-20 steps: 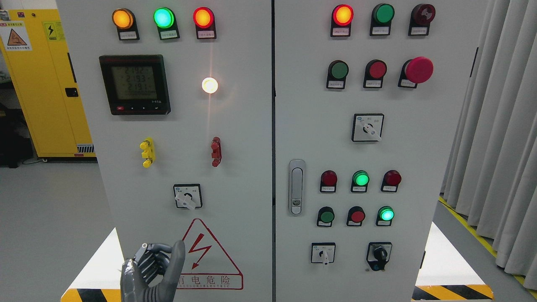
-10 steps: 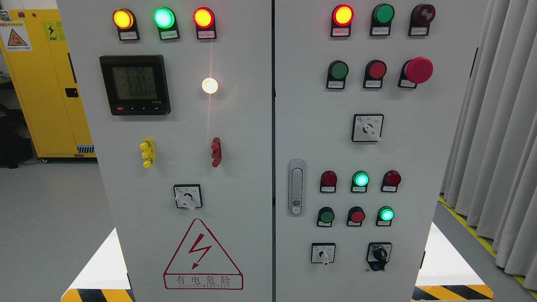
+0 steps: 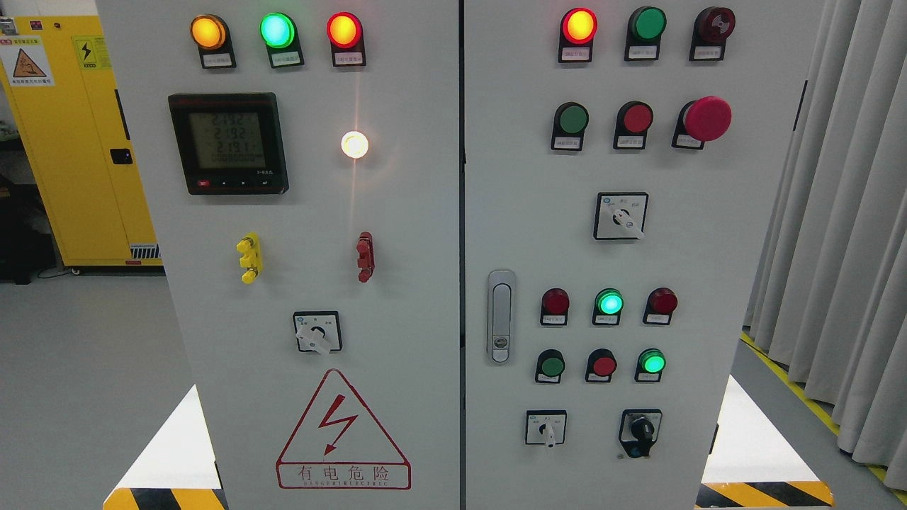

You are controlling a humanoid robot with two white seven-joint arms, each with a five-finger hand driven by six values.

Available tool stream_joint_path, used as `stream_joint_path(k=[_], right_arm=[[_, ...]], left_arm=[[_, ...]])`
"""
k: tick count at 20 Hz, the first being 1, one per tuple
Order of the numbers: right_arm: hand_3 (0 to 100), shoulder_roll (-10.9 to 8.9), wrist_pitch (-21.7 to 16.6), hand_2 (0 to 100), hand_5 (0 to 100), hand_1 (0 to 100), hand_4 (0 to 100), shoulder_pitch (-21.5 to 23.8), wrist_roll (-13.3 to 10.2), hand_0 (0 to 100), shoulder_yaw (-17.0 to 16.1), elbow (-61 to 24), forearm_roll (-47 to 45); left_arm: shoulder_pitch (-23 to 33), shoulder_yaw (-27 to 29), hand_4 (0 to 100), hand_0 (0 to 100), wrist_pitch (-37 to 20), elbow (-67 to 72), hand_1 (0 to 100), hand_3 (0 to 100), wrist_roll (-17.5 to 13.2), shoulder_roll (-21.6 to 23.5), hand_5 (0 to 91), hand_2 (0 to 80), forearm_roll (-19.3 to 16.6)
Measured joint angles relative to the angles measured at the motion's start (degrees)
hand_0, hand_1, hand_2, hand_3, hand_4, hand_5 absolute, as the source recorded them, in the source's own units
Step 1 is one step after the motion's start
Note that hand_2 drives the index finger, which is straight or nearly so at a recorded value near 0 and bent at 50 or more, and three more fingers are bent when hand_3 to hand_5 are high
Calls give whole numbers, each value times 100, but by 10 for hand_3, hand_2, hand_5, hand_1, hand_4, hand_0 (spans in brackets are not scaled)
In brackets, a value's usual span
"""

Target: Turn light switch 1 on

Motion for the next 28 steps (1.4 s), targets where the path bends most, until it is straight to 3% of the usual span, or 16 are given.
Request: stream_joint_path(k=[4,5,9,11,18,28], right_arm=[[0,0,0,40,0,500,0,0,0,0,0,0,0],[0,0,0,40,0,500,0,0,0,0,0,0,0],[0,0,0,40,0,500,0,0,0,0,0,0,0],[0,0,0,40,0,500,0,0,0,0,0,0,0],[0,0,0,40,0,500,0,0,0,0,0,0,0],[0,0,0,40,0,500,0,0,0,0,0,0,0]], left_arm=[[-76,6,215,41,43,1390,381,106,-800,12,0,0,163],[-111,9,141,60,196,1699,375,45,-955,4,0,0,194],[-216,8,0,108,946,2758,354,0,-1412,20,0,0,247],[-252,5,0,118,1248,3155,347,0,-1553,37,0,0,250],[-383,-6,0,130,1809,4133,291,0,-1728,-12,0,0,258],[-602,-18,0,153,1902,4873,243,0,-1731,-100,0,0,253]])
